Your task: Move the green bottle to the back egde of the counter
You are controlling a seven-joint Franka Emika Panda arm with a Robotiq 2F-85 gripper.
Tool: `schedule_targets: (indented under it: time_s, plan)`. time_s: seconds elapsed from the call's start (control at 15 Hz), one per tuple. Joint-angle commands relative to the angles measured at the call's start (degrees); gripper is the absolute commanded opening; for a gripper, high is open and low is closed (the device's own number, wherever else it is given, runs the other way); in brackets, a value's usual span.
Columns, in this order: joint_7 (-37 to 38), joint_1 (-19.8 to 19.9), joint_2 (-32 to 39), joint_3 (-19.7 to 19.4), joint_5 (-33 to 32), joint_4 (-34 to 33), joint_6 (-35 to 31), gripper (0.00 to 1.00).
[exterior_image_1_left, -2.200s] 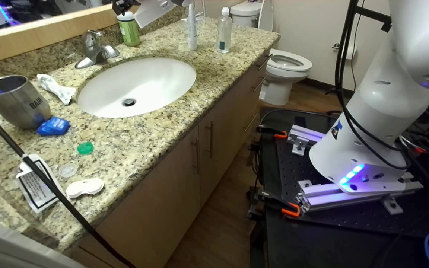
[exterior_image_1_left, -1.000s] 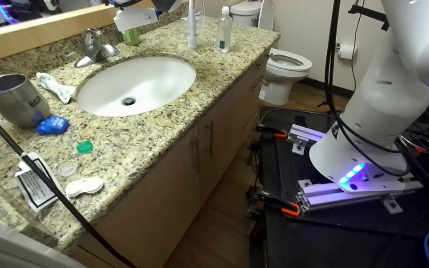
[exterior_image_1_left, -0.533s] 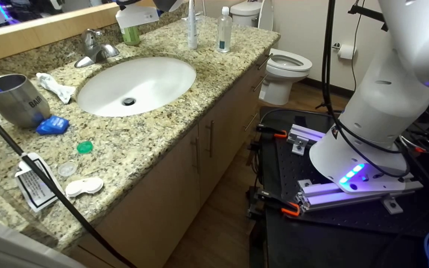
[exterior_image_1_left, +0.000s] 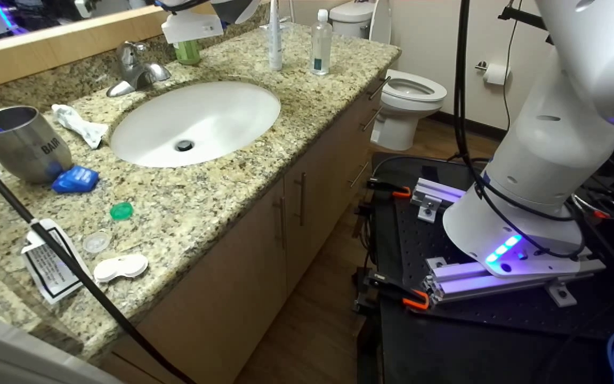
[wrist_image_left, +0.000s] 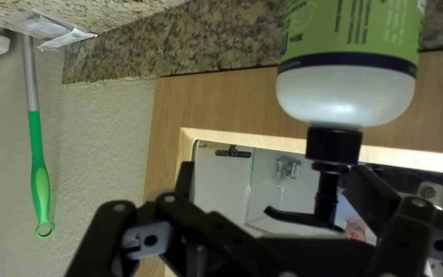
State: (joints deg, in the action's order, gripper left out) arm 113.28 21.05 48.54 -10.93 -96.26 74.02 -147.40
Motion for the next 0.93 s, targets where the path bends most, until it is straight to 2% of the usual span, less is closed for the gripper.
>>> schedule_targets:
  time_s: [0.0, 0.13, 0.33, 0.4, 0.47, 0.53, 0.6, 0.87]
  plan:
    - [0.0, 0.0, 0.1, 0.0, 0.0, -0.2, 0.0, 1.00]
    - [-0.3, -0.6, 2.6, -1.0, 1.2, -3.7, 2.2, 1.00]
    - [-2.6, 0.1, 3.6, -0.3, 5.6, -6.0, 4.8, 1.00]
    - [-0.4, -0.1, 1.5, -0.2, 3.1, -2.8, 3.4, 1.00]
    - [-0.8, -0.1, 1.9, -0.2, 3.9, -3.4, 3.9, 1.00]
    - [-0.8, -0.2, 1.9, -0.2, 3.7, -3.0, 3.4, 0.75]
    - [-0.4, -0.4, 1.7, -0.3, 3.3, -2.3, 3.3, 0.74]
    - [-0.5, -0.7, 1.2, 0.0, 3.2, -0.9, 2.4, 0.46]
